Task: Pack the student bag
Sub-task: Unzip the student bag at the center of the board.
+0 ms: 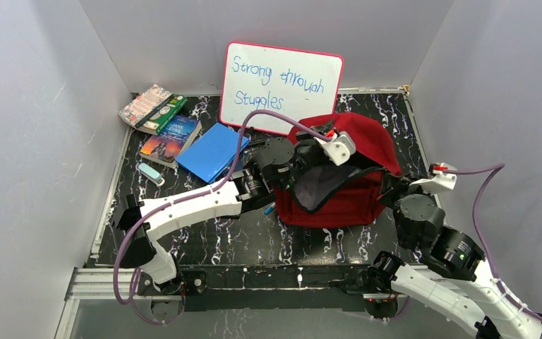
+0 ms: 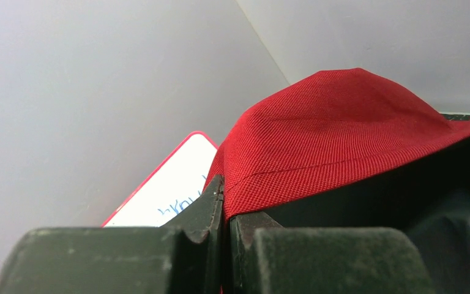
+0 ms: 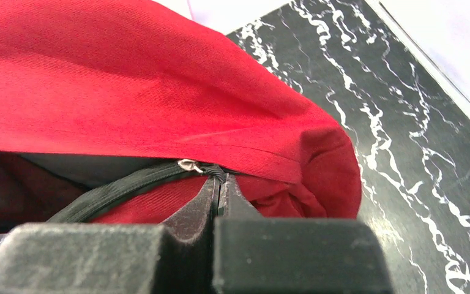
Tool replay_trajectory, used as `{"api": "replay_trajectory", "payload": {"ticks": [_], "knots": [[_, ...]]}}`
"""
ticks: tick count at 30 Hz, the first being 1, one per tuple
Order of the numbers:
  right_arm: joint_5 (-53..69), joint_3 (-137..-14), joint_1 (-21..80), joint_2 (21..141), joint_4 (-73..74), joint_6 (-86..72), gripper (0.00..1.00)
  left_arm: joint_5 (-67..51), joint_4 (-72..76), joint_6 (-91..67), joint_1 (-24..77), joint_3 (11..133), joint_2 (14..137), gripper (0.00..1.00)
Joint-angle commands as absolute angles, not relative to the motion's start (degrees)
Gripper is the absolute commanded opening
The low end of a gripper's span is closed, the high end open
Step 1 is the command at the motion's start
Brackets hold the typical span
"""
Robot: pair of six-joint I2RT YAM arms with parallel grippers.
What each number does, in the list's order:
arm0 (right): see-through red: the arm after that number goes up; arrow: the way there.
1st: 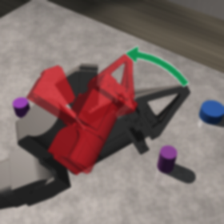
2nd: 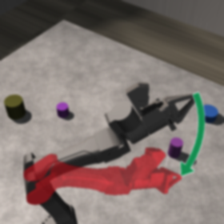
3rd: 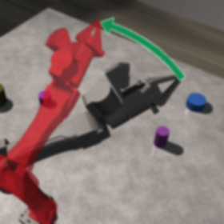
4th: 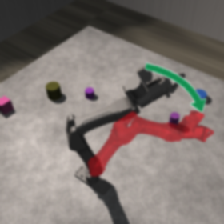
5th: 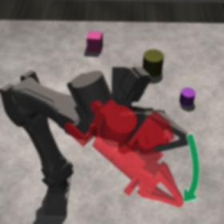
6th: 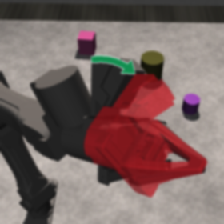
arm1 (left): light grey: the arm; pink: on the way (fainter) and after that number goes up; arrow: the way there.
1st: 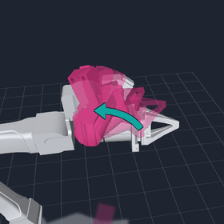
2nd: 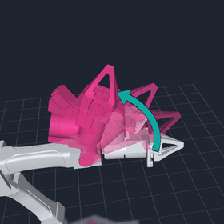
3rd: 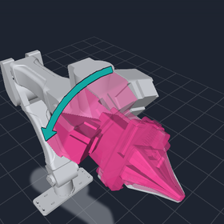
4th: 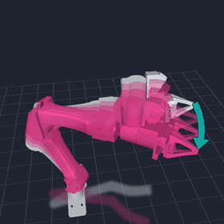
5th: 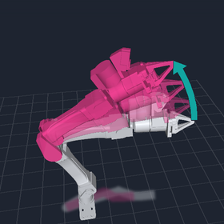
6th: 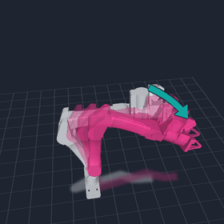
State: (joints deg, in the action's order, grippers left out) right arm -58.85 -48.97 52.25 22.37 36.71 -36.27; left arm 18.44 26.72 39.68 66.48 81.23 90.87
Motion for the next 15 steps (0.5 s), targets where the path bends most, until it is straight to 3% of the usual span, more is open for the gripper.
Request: {"api": "replay_trajectory", "payload": {"ticks": [1, 15], "knots": [[-63.75, -49.9, 52.27, 24.17, 46.87, -47.04, 0.0, 23.35, 32.55, 41.18, 66.25, 81.78, 85.62, 0.0], [-63.87, -42.0, 52.25, 26.64, 51.77, -57.05, 0.0, 27.32, 35.25, 41.19, 62.94, 79.59, 83.03, 0.0]]}}
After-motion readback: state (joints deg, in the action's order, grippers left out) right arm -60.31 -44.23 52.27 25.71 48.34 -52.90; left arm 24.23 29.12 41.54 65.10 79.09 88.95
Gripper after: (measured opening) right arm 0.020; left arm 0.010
